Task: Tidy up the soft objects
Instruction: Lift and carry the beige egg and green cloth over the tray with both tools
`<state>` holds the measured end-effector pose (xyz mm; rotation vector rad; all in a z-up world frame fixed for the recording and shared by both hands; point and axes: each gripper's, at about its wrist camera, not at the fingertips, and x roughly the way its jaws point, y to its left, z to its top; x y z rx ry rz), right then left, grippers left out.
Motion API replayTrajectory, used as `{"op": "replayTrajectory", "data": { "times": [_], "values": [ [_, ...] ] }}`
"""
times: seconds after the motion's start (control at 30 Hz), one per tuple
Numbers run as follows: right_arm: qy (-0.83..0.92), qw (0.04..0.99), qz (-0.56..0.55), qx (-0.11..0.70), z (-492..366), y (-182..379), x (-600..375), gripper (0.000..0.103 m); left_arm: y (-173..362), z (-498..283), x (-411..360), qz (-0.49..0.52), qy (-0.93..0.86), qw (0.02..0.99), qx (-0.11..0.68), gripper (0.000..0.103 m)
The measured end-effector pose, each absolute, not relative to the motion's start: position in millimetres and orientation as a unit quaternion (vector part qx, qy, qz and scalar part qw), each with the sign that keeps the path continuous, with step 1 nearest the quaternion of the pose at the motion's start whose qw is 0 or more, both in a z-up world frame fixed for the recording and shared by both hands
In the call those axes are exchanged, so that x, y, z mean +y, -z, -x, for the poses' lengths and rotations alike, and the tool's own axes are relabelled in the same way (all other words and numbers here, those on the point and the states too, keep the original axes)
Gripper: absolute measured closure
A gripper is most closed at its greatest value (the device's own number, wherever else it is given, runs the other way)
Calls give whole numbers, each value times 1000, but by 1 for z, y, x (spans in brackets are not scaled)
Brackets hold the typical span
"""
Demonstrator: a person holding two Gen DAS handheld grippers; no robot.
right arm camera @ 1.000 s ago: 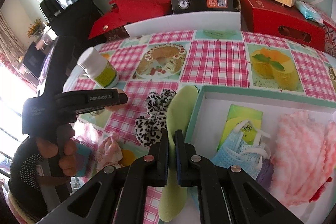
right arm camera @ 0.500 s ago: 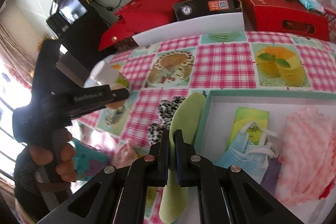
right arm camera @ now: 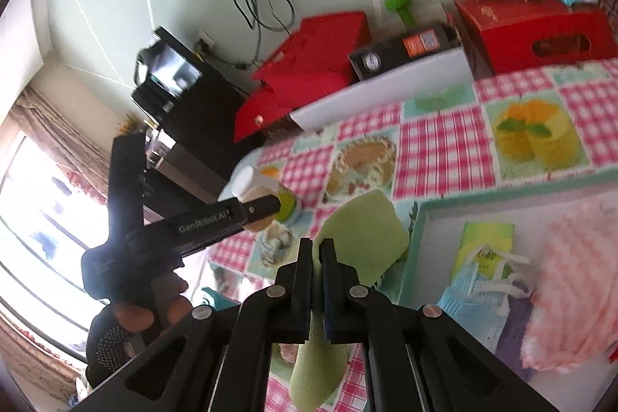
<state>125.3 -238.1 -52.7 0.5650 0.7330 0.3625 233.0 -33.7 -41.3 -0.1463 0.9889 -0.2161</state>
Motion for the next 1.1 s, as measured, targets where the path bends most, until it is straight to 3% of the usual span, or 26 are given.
{"op": "replayTrajectory", "data": {
  "times": [0.53,1.1],
  "values": [
    [-79,936,-274,208,-40,-27,-312,99,-17,-178,-88,46,221,886,406,58],
    [141,934,-253,208,17,-29,-395,99,18,-144,-177,-45,287,851,438,57]
  ]
}}
